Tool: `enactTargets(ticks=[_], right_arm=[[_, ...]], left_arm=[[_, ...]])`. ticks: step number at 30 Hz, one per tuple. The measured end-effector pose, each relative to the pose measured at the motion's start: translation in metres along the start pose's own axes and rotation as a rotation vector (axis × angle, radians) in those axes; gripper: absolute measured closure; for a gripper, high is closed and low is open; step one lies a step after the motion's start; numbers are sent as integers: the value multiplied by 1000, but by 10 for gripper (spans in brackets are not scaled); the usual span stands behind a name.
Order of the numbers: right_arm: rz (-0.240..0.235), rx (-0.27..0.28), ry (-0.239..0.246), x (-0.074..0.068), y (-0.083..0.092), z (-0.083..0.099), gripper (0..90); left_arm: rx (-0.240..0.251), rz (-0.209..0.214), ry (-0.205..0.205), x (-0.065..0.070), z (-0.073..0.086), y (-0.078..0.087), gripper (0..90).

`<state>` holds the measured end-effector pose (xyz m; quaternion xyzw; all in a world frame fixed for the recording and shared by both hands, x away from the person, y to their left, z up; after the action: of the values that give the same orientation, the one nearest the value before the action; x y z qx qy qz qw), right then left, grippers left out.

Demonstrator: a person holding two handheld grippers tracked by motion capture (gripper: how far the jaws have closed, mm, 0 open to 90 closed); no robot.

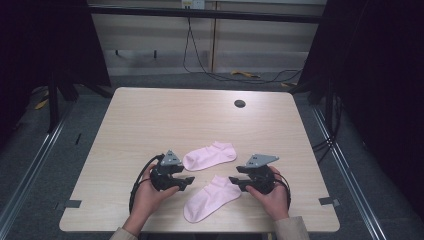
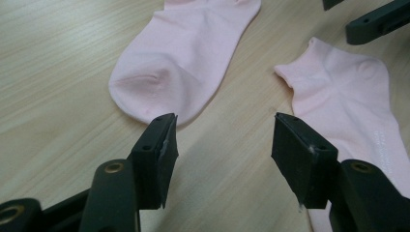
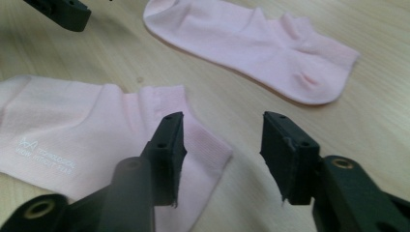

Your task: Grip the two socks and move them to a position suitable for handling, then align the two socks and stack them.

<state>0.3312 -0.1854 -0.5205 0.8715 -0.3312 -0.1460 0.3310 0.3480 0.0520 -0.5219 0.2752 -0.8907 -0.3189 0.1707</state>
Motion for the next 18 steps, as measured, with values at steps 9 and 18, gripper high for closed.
enactTargets(ticks=[9, 18], right_arm=[[-19, -44, 15, -6, -13, 1, 558], [20, -74, -3, 0, -18, 7, 566]], left_arm=[[-10, 15, -24, 8, 1, -1, 418], [0, 54, -38, 22, 2, -3, 415]])
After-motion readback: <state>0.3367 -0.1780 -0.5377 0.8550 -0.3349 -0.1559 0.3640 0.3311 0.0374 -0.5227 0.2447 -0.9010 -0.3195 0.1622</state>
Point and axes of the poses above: each handheld gripper's, and its own axes: y roughly backward along the jaws, z roughly out of its underside, x roughly to its right, the point moved 6 cm from there along -y, roughly forward along the jaws, and after that the axes turned 1 degree about -z, right-handed, at the moved point
